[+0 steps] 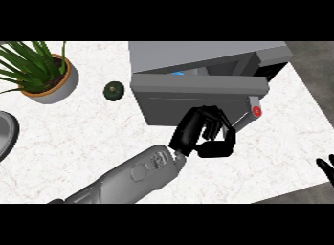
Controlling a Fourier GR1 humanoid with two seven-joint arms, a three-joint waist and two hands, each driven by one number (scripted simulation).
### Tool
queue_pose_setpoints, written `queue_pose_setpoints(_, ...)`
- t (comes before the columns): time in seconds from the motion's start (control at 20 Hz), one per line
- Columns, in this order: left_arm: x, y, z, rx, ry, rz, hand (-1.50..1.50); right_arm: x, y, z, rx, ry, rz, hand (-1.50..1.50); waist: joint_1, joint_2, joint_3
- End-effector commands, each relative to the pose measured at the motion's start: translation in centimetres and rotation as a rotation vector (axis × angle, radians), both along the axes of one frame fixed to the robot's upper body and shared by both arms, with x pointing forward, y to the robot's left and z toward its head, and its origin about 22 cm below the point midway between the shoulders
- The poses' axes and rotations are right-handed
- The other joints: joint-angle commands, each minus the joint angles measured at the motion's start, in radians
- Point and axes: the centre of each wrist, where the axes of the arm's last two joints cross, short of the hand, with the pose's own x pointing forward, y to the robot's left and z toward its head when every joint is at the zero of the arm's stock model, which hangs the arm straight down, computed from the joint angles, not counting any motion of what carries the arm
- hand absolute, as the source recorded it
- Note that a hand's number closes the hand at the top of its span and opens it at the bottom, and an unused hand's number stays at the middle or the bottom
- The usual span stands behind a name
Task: Pick up the milk, place it into the microwave and close the microwave
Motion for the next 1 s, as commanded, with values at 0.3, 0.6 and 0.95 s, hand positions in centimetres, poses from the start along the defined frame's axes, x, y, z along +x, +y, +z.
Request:
queue_pose_setpoints(0.3, 3.9, 0.6, 2.0, -0.090, -0.011, 0.094, 1.50, 0.2, -0.3, 1.9, 0.003, -0.011, -0.020, -1.50, -0.010, 0.007, -0.001)
queue_pose_setpoints(0.6, 5.1, 0.7, 2.8, -0.145, 0.010, 0.096, 1.50, 0.4, -0.7, 2.4, -0.005, -0.014, -0.027, -1.50, -0.030, 0.014, 0.000)
queue_pose_setpoints(0.95, 6.0, 1.3, 2.6, -0.195, 0.090, 0.164, 1.50, 0.8, -0.4, 3.3, 0.026, -0.038, 0.003, -1.50, -0.040, 0.019, 0.001)
